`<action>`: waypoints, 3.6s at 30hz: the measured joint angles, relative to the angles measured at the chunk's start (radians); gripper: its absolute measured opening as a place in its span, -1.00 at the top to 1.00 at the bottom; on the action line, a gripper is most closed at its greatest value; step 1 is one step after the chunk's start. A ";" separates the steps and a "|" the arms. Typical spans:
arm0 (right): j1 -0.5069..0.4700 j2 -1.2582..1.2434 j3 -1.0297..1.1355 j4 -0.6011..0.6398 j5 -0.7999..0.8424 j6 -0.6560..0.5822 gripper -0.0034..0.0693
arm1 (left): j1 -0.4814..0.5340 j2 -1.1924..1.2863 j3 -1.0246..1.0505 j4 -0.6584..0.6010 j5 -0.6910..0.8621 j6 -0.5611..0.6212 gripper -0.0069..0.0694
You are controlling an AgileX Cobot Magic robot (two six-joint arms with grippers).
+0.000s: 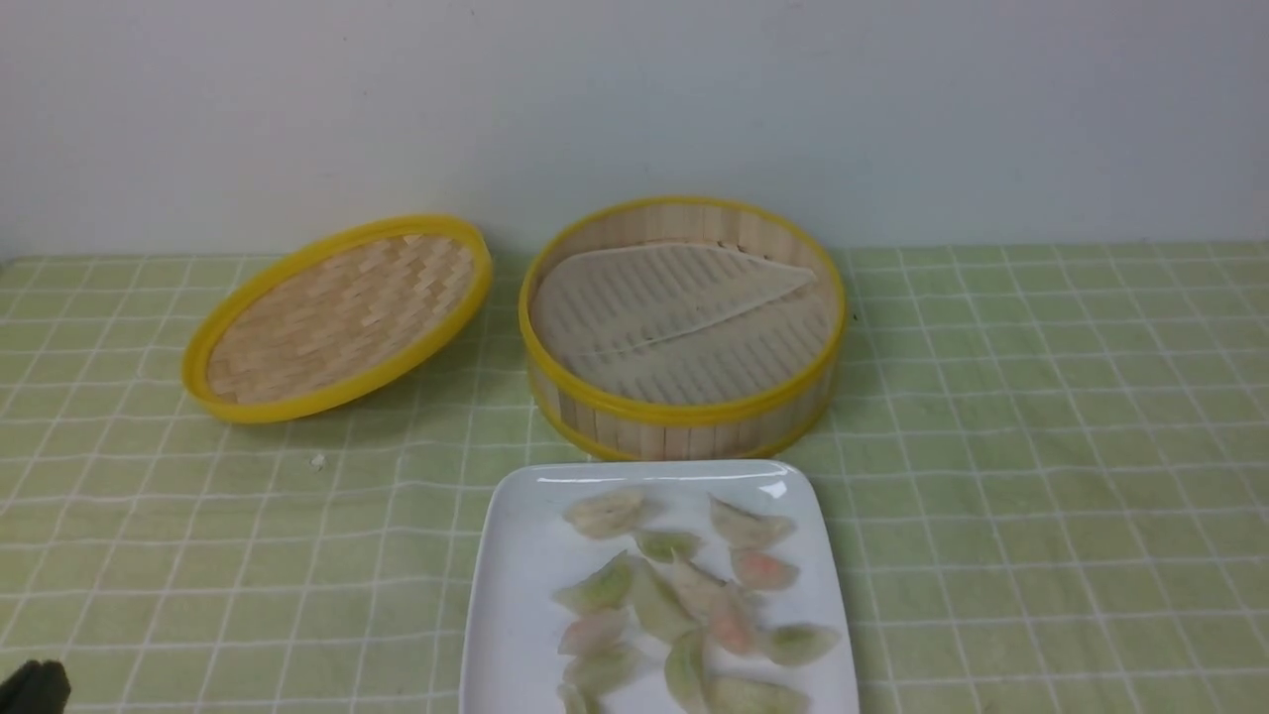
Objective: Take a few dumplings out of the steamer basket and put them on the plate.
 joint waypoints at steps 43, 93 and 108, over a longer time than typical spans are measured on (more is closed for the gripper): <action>0.000 -0.001 0.013 0.341 -0.019 -0.276 0.95 | 0.000 0.000 0.002 0.002 0.078 0.002 0.83; -0.652 0.001 0.499 0.391 -0.110 -0.431 0.95 | 0.000 0.000 0.001 0.002 0.080 0.002 0.83; -0.652 0.001 0.499 0.391 -0.111 -0.424 0.95 | 0.000 0.000 0.001 0.002 0.080 0.002 0.83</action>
